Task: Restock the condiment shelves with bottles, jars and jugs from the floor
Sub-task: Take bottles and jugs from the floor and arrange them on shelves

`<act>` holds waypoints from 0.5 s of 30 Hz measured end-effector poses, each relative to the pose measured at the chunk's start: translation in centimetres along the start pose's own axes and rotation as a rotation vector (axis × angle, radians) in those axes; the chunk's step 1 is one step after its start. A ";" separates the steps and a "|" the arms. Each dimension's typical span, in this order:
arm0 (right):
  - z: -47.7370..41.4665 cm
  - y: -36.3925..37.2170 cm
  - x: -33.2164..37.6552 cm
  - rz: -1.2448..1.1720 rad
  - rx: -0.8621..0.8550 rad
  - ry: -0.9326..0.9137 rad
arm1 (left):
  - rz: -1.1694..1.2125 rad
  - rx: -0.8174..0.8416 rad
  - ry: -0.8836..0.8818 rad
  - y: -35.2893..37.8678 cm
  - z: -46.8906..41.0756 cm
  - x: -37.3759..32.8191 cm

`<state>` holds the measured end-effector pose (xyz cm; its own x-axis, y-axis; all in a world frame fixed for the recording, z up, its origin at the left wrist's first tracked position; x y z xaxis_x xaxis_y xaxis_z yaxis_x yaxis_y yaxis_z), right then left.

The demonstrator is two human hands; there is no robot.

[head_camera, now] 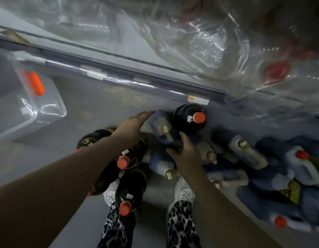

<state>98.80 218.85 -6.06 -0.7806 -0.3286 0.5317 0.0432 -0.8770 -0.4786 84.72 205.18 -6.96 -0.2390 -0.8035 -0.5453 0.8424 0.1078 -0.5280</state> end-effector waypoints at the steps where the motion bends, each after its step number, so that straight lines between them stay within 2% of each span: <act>1: -1.2 1.0 -0.9 0.007 -0.007 0.006 | -0.017 0.009 0.003 0.8 -1.3 1.1; 10: -6.6 5.4 -5.6 0.035 -0.043 0.068 | -0.092 0.092 0.129 4.7 -8.8 3.8; 15: -8.2 6.9 -5.9 0.052 -0.074 0.082 | -0.049 0.083 0.155 5.7 -10.4 4.0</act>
<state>98.62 217.62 -18.22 -0.8271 -0.3406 0.4471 0.0413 -0.8301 -0.5561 83.51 208.67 -18.91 -0.3472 -0.7059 -0.6174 0.8631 0.0169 -0.5047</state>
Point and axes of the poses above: each hand's wrist, its own z-axis away from the middle knuckle, its own y-axis out of the palm, x = y × z, the point moved 7 cm from there along -z, towards the middle knuckle
